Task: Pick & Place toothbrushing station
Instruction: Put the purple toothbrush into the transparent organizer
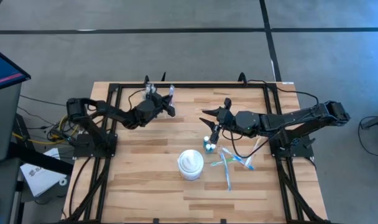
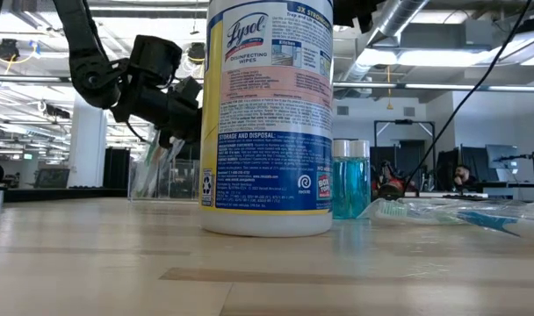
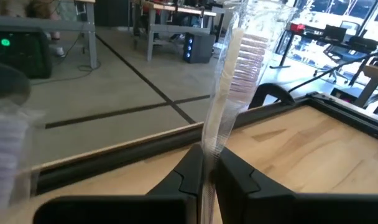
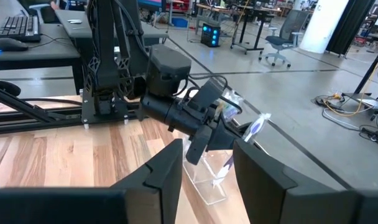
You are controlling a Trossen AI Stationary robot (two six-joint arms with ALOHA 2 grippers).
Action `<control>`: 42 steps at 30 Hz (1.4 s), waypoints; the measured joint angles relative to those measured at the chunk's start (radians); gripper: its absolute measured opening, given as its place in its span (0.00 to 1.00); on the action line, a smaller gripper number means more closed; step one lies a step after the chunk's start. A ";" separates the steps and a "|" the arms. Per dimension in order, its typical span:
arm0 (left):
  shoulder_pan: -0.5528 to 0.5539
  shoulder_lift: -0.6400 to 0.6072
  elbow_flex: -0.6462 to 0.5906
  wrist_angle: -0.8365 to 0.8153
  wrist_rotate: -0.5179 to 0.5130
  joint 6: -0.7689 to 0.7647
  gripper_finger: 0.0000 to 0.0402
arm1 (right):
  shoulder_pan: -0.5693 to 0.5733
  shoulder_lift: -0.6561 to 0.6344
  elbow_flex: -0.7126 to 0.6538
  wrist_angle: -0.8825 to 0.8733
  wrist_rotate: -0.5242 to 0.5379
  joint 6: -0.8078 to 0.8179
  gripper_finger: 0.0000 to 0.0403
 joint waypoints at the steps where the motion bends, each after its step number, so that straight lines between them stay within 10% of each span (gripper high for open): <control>1: 0.000 0.006 0.000 0.000 0.000 -0.003 0.05 | 0.000 0.000 0.000 0.000 0.000 0.000 0.33; 42: -0.038 -0.045 -0.002 -0.004 0.026 -0.026 0.24 | 0.000 0.000 0.000 -0.018 0.000 0.000 0.35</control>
